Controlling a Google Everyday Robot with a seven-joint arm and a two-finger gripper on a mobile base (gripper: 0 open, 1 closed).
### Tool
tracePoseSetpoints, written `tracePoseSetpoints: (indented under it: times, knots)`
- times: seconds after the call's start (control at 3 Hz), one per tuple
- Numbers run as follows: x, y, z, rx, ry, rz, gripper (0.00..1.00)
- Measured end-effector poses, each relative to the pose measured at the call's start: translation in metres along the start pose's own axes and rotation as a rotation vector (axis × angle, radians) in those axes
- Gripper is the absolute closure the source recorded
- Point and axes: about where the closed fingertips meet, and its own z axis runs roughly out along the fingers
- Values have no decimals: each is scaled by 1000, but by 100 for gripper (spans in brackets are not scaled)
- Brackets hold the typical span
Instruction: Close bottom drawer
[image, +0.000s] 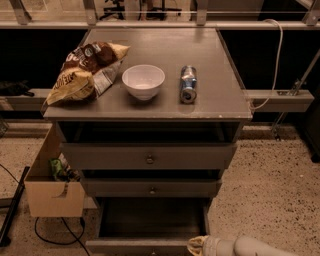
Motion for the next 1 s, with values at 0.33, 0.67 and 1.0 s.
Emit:
tracePoseSetpoints:
  times: [0.33,0.67,1.0]
  knots:
    - [2,2,3,-7,0,0,100]
    - [7,9,12,-27,1,0,100]
    - [18,22,22,-56,3,10,100]
